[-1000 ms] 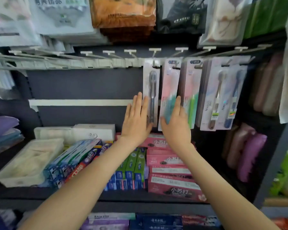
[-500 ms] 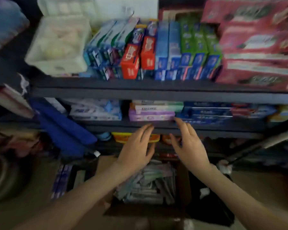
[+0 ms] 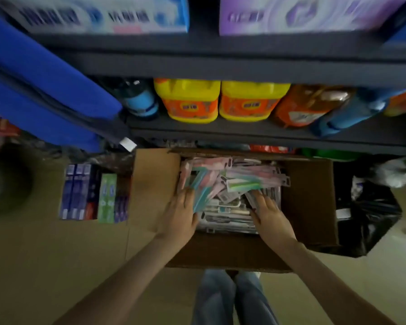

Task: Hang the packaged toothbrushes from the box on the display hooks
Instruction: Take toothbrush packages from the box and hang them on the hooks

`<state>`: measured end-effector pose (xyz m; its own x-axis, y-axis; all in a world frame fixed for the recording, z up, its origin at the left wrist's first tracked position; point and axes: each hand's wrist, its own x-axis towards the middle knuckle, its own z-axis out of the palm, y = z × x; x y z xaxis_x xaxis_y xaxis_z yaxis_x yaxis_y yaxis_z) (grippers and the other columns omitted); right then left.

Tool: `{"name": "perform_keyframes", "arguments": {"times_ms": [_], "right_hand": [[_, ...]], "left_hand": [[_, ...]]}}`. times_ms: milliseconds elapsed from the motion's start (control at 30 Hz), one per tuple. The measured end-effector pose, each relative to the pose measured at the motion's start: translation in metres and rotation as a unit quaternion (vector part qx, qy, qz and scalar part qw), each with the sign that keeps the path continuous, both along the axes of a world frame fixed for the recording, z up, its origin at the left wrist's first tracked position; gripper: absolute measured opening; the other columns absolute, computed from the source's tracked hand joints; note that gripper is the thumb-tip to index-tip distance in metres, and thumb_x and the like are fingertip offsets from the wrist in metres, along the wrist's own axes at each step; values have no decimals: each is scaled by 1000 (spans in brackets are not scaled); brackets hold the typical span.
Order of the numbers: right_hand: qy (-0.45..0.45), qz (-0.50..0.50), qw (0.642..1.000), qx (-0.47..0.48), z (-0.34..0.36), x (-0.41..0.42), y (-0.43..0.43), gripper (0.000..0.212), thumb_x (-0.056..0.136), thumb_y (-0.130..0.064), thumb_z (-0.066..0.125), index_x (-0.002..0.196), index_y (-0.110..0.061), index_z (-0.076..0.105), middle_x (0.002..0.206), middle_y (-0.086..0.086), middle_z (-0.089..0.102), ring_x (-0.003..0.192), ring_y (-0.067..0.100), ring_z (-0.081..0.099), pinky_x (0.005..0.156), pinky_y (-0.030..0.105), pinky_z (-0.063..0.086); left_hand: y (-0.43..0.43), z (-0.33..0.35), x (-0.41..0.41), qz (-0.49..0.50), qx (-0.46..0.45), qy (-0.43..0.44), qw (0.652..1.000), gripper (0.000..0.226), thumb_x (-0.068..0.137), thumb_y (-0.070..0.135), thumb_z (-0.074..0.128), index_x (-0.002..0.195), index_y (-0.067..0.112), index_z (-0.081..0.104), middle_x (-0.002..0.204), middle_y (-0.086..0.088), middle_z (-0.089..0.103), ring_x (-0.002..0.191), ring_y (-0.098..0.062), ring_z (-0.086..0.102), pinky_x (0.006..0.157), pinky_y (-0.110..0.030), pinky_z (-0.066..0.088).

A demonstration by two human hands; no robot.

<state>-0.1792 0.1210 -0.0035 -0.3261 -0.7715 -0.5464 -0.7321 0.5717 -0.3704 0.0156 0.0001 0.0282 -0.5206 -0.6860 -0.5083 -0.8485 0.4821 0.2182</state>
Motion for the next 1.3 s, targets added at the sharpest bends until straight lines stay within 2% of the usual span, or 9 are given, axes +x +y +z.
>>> {"name": "perform_keyframes", "arguments": {"times_ms": [333,467,700,833,900,1033,1133,1200,1300], "right_hand": [[37,-2,998,43,-157,-25,-40,80,96,-21,53,153,-11,-1,160,12,9,147,26,7,118,42,11],[57,-51,996,49,-199,-51,-49,91,87,-29,65,153,-8,5,156,18,18,142,37,17,115,49,18],[69,61,991,98,-201,-49,-36,64,92,-31,57,147,-14,28,147,11,33,133,31,27,105,37,23],[82,136,986,55,-183,-36,-24,55,88,-16,59,139,-13,39,137,9,43,124,29,35,98,38,23],[105,175,979,-13,-177,-28,-19,57,69,-7,74,123,-10,54,118,10,57,108,28,45,88,39,34],[136,240,951,-143,-176,-17,-19,66,42,2,80,104,-11,60,94,6,60,89,21,40,75,35,29],[157,271,938,-148,-176,-4,-26,75,52,-4,69,123,-11,48,115,7,55,103,25,42,92,41,28],[182,266,939,-120,-175,0,-26,79,61,-9,57,137,-10,37,132,9,42,115,27,39,102,46,24],[189,215,955,-84,-177,1,-18,87,61,-11,66,141,-12,32,134,11,39,119,29,39,103,47,25]], "left_hand": [[8,-138,-8,5,22,-33,999,83,95,38,54,153,17,-1,158,-7,11,146,-23,16,119,-35,15],[7,-165,-18,-13,32,-35,999,88,96,38,53,153,17,-11,159,-7,-4,148,-25,1,118,-36,0],[17,-175,-48,-35,29,4,999,88,96,36,52,153,16,-12,160,-8,-9,148,-26,-10,115,-38,-12],[20,-177,-65,-87,4,40,995,85,91,32,61,154,11,9,160,-11,9,148,-28,4,117,-41,-6],[23,-178,-70,-133,-26,47,990,85,82,32,73,150,8,29,154,-15,29,144,-33,24,114,-44,4],[31,-185,-69,-172,-28,21,984,68,58,33,89,114,4,64,109,-14,67,103,-30,65,100,-46,45],[34,-183,-64,-128,2,-24,991,28,80,21,77,102,9,65,92,-6,69,79,-17,69,67,-27,55],[31,-186,-56,-83,32,-73,993,27,97,21,55,121,10,54,115,-6,63,98,-16,64,77,-23,51],[27,-186,-46,-2,51,-85,995,35,101,24,45,132,9,42,128,-10,53,112,-19,56,88,-27,49]]}}
